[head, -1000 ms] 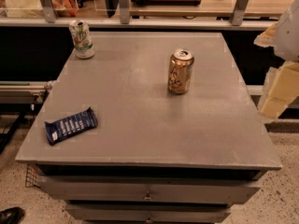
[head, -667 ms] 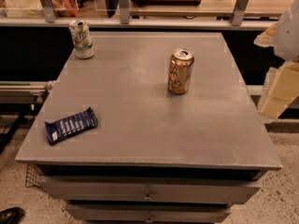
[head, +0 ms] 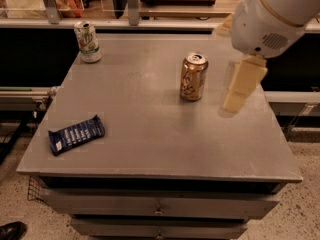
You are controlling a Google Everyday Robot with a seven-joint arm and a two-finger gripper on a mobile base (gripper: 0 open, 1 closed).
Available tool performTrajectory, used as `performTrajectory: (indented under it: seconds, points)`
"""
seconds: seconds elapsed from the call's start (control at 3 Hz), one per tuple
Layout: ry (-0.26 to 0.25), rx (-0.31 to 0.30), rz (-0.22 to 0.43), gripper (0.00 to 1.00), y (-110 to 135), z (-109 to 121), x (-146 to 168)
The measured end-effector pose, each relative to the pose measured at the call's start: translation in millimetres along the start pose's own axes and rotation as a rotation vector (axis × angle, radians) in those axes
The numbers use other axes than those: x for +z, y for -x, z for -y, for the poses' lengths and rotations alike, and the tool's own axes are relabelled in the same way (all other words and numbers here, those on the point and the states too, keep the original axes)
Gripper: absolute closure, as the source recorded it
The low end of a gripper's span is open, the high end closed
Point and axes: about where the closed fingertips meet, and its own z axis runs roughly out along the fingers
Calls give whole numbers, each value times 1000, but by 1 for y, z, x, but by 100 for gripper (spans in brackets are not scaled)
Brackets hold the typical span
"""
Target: Pick rxbar blueberry
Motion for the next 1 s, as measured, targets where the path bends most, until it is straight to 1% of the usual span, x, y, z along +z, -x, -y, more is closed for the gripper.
performTrajectory:
  seconds: [0.33,0.67,1.0]
  points:
    - [1,-129,133,0,75,1,3]
    - [-1,-157,162,0,92,-1,2]
    - [-1,-157,162,0,92,-1,2]
